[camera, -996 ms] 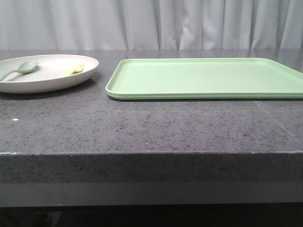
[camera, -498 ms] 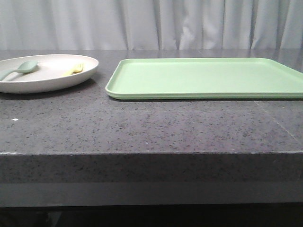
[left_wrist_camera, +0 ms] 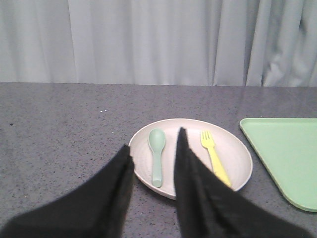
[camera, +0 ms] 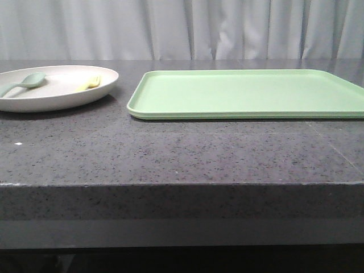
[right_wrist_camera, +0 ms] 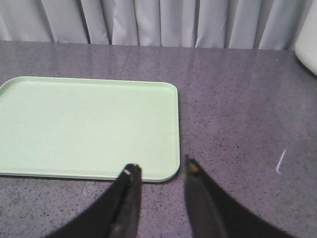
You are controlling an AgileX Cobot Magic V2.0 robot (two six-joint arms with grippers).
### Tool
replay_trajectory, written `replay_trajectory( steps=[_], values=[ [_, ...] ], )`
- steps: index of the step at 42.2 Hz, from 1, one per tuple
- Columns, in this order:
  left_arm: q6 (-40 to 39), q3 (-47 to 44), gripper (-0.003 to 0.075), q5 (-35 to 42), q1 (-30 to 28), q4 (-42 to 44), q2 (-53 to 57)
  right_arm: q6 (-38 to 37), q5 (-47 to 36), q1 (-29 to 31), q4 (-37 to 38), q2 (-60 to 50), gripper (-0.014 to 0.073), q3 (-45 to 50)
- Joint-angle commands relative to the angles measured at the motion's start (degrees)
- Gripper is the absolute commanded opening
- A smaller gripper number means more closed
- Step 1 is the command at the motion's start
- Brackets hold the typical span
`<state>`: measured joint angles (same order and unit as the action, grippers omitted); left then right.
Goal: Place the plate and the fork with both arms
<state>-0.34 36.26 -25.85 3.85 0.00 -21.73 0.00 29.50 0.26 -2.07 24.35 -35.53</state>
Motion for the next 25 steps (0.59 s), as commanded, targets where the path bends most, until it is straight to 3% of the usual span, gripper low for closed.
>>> replay_trajectory(
  steps=[1,5,25],
  values=[
    [-0.1,2.0,0.0514,4.3,0.5,1.0,-0.9,0.0,-4.4,0.2,0.7,0.7,0.0549,-1.9],
    [-0.1,2.0,0.0592,4.3,0.5,0.7,-0.9,0.0,-4.3,0.2,0.7,0.7,0.0594,-1.9],
    [-0.1,2.1,0.0587,4.9,0.5,-0.6,-1.2,0.0,-4.3,0.2,0.7,0.7,0.0592,-1.9]
  ],
)
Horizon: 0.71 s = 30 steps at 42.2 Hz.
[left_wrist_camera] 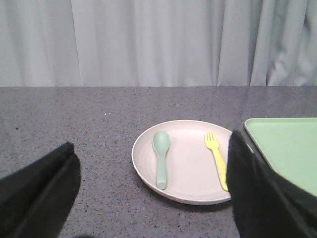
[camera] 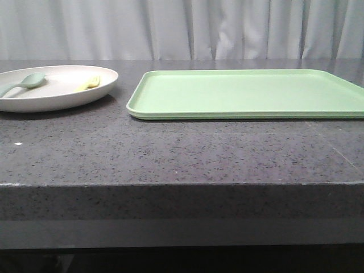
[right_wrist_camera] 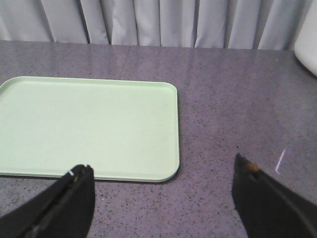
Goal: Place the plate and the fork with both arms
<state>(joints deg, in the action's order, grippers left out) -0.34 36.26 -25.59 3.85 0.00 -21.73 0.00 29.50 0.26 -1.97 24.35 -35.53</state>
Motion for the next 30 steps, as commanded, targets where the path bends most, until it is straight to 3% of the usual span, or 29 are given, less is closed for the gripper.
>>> replay_trajectory(
  steps=[1,15,23,30],
  values=[
    [-0.1,2.3,0.0587,3.7,0.5,-0.6,-1.3,0.0,-4.3,0.2,0.6,0.7,0.0592,-1.9],
    [-0.1,12.6,0.0587,-16.8,0.5,0.0,-16.0,0.0,-4.3,0.2,0.6,0.7,0.0592,-1.9],
    [-0.1,17.5,0.0587,-19.0,0.2,6.8,-28.6,0.0,-4.3,0.2,0.6,0.7,0.0592,-1.9],
    [0.8,23.7,0.0587,-22.0,-5.8,4.3,-41.5,0.0,-4.3,0.2,0.6,0.7,0.0592,-1.9]
  ],
)
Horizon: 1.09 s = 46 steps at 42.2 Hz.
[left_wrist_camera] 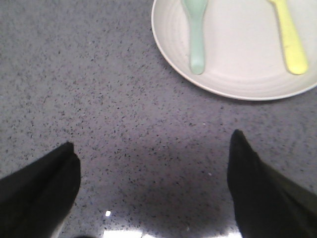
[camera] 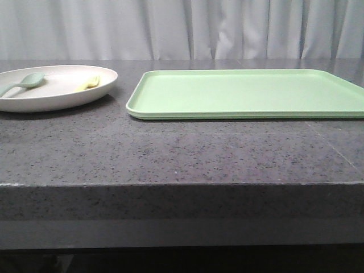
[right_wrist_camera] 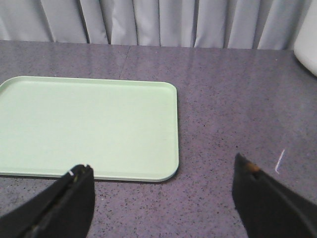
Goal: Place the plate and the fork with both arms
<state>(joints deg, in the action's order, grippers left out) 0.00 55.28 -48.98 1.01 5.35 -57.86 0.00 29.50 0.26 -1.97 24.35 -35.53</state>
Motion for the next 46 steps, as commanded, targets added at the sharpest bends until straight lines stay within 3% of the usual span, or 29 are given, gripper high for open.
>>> replay_trajectory(
  steps=[1,9,13,20,30,46],
  values=[
    [1.6,5.9,0.0587,1.1,-4.4,-2.1,-7.1,0.0,-4.3,0.2,0.6,0.7,0.0592,-1.9],
    [21.2,15.5,0.0587,-5.4,-15.5,-26.9,-21.2,0.0,-4.3,0.2,0.6,0.7,0.0592,-1.9],
    [25.6,20.6,0.0587,-9.2,-17.8,-34.2,-27.5,0.0,-4.3,0.2,0.6,0.7,0.0592,-1.9],
    [25.9,30.0,0.0571,-12.3,-17.8,-34.6,-35.9,0.0,-4.3,0.2,0.6,0.7,0.0592,-1.9],
    [26.0,40.5,0.0407,-14.5,-16.4,-34.8,-44.5,0.0,-4.3,0.2,0.6,0.7,0.0592,-1.9],
    [27.1,54.2,0.0398,-21.5,-12.6,-30.2,-55.4,0.0,-4.3,0.2,0.6,0.7,0.0592,-1.9]
  ],
)
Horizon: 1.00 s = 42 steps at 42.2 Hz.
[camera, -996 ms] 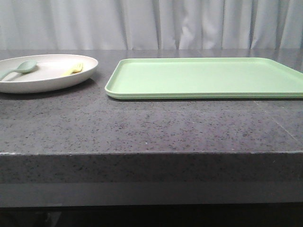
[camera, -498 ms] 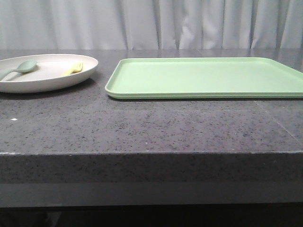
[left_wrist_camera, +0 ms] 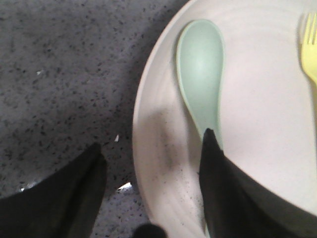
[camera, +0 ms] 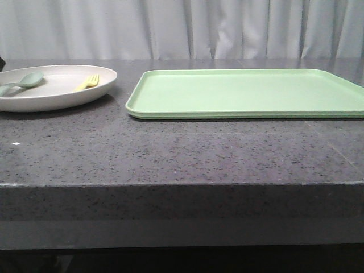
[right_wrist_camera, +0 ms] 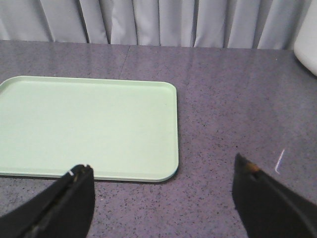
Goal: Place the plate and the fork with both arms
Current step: 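Grasp the white plate rim with the left gripper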
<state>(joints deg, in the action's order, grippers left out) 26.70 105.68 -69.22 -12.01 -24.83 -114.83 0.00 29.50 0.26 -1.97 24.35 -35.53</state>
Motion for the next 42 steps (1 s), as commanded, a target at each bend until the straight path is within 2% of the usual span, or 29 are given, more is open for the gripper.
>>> replay_trajectory(
  steps=[1,8,13,20,28,33,42],
  values=[
    [0.4,4.2,0.0398,-1.9,0.5,0.2,1.0,0.0,-4.3,0.2,0.6,0.7,0.0592,-1.9],
    [0.4,4.8,0.0398,-1.8,0.5,0.0,-0.8,0.0,-4.3,0.2,0.6,0.7,0.0592,-1.9],
    [0.4,4.8,0.0360,-2.2,0.5,-1.0,-2.1,0.0,-4.3,0.2,0.6,0.7,0.0592,-1.9],
    [0.4,4.8,0.0244,-2.9,0.5,-1.2,-2.4,0.0,-4.3,0.2,0.6,0.7,0.0592,-1.9],
    [0.4,4.8,0.0059,-3.6,0.5,-3.9,-2.4,0.0,-4.3,0.2,0.6,0.7,0.0592,-1.9],
    [0.4,4.8,-0.0014,-3.6,0.5,-4.0,-2.4,0.0,-4.3,0.2,0.6,0.7,0.0592,-1.9],
    [0.4,4.8,-0.0018,-3.6,0.5,-4.0,-2.4,0.0,-4.3,0.2,0.6,0.7,0.0592,-1.9]
  ],
)
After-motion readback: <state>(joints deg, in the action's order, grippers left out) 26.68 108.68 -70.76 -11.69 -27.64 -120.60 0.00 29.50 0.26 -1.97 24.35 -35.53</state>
